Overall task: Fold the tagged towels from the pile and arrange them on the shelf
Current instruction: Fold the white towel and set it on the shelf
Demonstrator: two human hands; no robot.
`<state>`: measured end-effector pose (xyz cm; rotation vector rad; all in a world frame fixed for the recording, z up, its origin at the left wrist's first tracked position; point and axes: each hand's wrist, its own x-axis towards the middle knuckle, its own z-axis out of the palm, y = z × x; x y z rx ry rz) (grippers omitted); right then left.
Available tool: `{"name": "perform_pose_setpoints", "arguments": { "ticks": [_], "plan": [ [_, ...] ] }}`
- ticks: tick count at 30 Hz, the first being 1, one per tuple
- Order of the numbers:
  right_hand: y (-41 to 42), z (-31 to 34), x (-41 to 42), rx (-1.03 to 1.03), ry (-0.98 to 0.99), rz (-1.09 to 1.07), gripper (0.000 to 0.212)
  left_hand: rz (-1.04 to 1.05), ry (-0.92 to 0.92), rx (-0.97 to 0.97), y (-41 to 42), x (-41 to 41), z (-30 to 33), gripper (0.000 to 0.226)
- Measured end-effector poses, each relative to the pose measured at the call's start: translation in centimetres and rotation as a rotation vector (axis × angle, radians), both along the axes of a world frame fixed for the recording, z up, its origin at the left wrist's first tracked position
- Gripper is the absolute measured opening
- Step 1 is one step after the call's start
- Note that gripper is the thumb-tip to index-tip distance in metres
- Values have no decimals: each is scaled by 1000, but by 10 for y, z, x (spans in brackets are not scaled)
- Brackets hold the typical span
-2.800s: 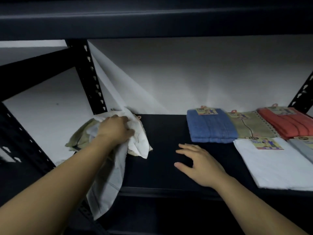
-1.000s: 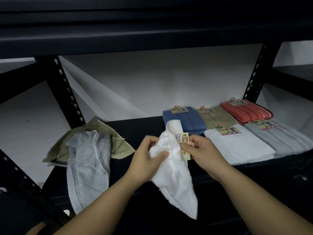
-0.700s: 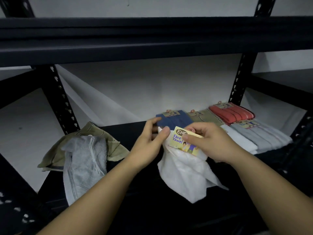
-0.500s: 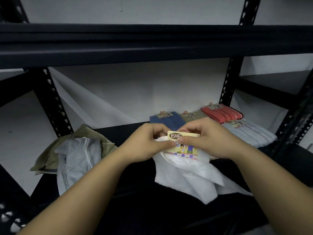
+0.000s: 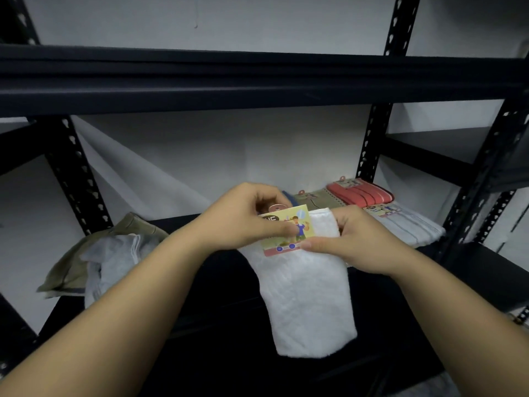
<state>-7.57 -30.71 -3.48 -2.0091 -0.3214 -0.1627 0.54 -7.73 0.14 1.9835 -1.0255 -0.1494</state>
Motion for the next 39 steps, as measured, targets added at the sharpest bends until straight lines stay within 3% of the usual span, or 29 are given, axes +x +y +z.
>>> {"name": "perform_pose_setpoints", "arguments": {
  "ticks": [4,6,11,13,15,17,19,21,24,30,34,39],
  "plan": [
    [5,-7,2,67,-28,-10,18,38,-110,126,-11,-4,1,20],
    [-1,-25,4,69,58,-42,21,64,-87,108,-7,0,4,20],
    [-25,-103,-8,-242,317,-21,29,172,-102,31,16,15,14,22],
    [-34,-118,-12,-283,412,34,24,197,-84,33,28,23,16,17],
    [-40,-117,-12,-315,462,65,34,226,-48,74,39,30,19,14],
    [-43,-108,-6,-357,449,82,42,221,23,119,47,35,19,17],
    [-44,-95,2,-398,406,71,39,202,69,169,50,40,17,28],
    [-46,-81,12,-381,383,56,31,234,60,195,53,48,10,25],
    [-56,-64,24,-338,353,-21,20,354,86,82,65,64,-9,3],
    [-74,-34,47,-255,259,-149,13,464,280,-72,104,92,-49,31],
    [-70,-17,72,-341,131,-213,14,554,282,-170,115,100,-61,24],
    [-55,-8,100,-212,-50,-309,4,661,180,-260,122,111,-65,21]
  ]
}}
